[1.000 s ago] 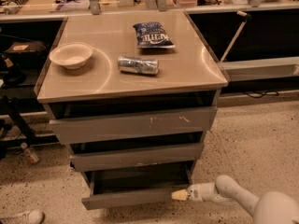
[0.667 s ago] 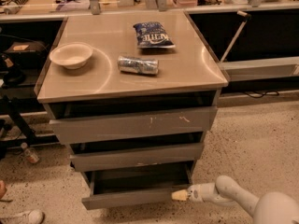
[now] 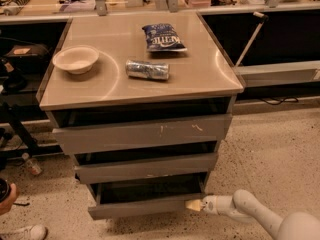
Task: Close bottom drawer
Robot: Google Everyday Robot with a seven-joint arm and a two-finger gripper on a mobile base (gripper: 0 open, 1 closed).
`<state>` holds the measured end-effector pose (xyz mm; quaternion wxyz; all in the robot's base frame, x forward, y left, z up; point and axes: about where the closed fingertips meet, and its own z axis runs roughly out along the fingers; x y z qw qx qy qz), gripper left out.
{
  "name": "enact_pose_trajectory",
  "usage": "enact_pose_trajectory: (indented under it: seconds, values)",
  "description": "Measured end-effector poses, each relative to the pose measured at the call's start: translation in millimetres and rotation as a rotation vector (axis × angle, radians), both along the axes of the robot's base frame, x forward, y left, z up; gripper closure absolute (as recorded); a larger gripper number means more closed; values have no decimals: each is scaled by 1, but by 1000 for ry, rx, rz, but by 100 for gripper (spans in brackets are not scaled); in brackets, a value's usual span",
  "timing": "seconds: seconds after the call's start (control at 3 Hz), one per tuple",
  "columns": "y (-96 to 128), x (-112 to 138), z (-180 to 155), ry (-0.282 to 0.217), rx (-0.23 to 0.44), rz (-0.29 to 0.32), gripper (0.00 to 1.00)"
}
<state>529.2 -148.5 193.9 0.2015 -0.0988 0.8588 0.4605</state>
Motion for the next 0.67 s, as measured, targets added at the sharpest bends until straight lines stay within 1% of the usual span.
enact_pose_trajectory:
  seconds: [0.33,0.67]
  values:
    - [-5,22,10,-56,6,-35,100]
    - [-4,35,8,-85,4,-47,100]
